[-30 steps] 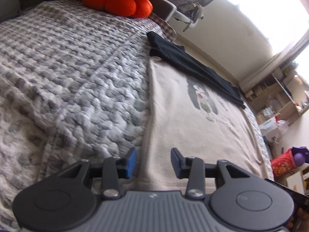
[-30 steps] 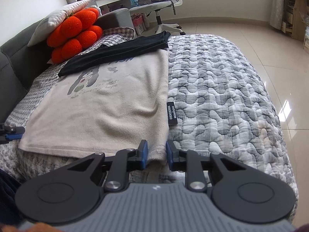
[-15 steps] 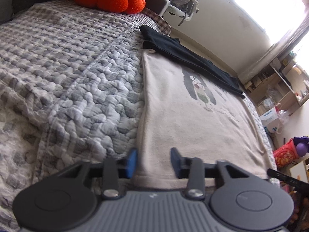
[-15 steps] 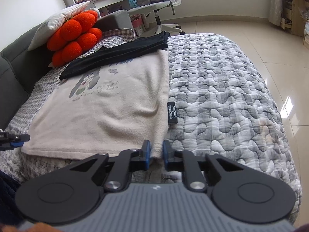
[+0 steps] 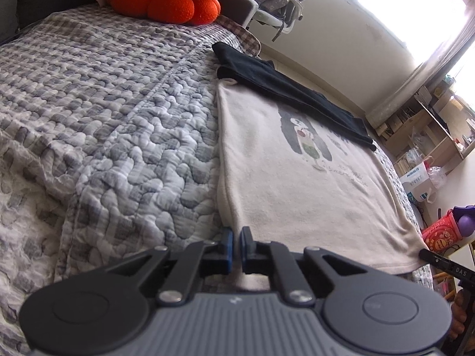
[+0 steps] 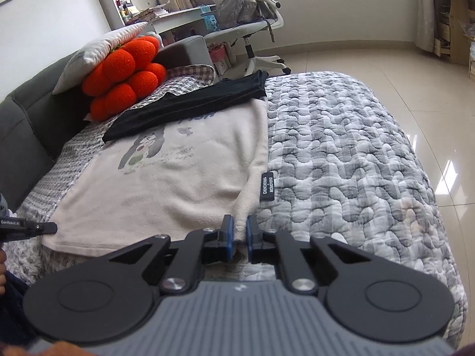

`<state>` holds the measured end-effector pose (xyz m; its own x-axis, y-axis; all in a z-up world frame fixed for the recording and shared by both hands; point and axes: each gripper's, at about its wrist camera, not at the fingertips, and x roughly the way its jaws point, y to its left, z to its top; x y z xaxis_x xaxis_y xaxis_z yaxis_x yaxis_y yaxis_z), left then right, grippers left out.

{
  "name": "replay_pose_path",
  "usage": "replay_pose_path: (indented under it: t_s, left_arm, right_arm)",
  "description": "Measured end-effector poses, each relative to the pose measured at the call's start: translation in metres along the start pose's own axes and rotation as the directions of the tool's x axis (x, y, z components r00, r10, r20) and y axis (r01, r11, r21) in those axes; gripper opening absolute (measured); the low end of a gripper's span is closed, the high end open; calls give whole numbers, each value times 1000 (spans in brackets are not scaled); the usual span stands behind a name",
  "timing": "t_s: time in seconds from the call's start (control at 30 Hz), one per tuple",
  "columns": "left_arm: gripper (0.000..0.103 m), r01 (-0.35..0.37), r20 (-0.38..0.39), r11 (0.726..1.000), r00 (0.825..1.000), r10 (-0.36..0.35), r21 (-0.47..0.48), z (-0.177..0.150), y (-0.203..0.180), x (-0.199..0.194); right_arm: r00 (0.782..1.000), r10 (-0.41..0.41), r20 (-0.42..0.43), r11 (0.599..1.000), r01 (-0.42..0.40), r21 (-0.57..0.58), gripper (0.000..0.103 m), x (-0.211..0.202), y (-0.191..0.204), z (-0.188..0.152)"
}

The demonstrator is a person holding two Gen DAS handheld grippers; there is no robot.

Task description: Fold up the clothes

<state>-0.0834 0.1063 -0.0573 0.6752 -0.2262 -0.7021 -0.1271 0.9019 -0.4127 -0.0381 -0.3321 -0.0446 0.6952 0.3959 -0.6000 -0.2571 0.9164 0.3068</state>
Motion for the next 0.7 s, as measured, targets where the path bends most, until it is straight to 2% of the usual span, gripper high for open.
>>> replay_pose_path:
  t_s: [0.27, 0.47, 0.7]
  left_arm:
    - [6, -3, -12, 1000, 1000, 3, 0, 0, -1, 2]
    - [6, -9, -24, 1000, 1000, 9, 2, 0, 0, 4]
    - [6, -16, -29, 1000, 999, 16, 1, -1, 0, 5]
  right_arm:
    - [1000, 1, -24, 1000, -1, -3, 12, 7, 3, 0]
    - [999, -20, -40, 1000, 20, 4, 19, 10, 1, -2]
    - [998, -36, -48, 999, 36, 8, 19, 11, 0, -5]
